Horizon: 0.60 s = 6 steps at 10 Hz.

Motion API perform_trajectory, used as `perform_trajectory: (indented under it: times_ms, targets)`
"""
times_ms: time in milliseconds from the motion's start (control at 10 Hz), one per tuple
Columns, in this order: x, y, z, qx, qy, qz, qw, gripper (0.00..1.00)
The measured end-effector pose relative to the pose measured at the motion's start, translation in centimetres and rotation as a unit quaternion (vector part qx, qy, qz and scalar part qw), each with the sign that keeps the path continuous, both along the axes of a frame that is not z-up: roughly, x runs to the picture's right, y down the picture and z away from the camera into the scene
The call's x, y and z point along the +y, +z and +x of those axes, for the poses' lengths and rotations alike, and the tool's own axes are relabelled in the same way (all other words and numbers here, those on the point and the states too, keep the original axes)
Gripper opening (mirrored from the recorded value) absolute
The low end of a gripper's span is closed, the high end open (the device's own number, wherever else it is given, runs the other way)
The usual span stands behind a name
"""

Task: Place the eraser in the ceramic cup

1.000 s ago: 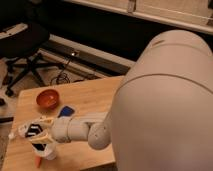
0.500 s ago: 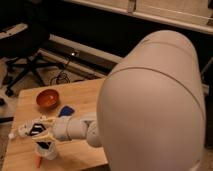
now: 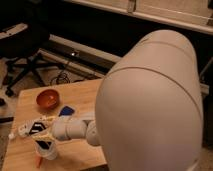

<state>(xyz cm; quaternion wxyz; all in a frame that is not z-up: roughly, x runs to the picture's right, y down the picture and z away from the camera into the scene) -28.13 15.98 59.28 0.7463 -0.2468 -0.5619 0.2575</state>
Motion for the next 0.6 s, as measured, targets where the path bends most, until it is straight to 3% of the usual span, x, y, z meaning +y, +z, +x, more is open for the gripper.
perform_trajectory:
  times_ms: [600]
  targets:
    - [-0.99, 0.03, 0.72, -0.004, 0.018, -0.002, 0.9998, 0.80]
